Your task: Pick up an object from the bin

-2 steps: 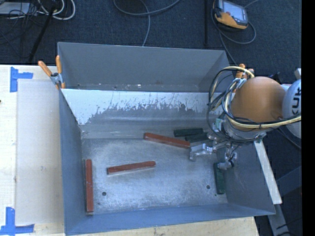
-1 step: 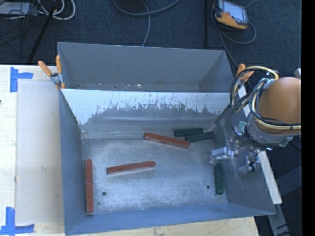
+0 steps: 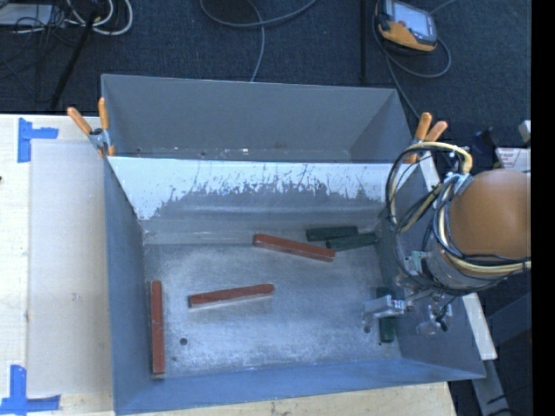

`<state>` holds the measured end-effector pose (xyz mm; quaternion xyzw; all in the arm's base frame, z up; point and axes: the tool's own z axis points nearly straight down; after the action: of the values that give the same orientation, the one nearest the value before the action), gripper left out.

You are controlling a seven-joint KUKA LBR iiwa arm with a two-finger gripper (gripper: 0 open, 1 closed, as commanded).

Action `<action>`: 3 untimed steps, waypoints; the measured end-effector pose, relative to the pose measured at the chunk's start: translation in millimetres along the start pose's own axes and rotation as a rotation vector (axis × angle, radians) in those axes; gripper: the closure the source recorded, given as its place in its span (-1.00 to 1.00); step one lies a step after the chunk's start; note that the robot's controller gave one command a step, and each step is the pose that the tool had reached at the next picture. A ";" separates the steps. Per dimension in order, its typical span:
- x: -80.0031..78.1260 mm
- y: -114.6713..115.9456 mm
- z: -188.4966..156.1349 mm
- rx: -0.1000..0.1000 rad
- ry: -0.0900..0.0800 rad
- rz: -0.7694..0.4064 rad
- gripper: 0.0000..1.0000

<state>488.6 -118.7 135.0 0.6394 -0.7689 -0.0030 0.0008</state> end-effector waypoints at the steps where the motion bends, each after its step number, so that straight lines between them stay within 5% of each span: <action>1: -9.2 -4.5 66.4 0.001 -0.006 -0.171 -1.00; 2: -5.4 -4.9 65.9 0.002 0.001 -0.169 1.00; 3: -15.4 1.8 14.9 0.007 0.001 -0.196 1.00</action>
Offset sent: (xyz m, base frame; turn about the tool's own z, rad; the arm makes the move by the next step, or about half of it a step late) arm 0.0059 0.0029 -0.0650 -0.1722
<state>489.5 -103.1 120.1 0.7116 -0.7026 0.0000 -0.0013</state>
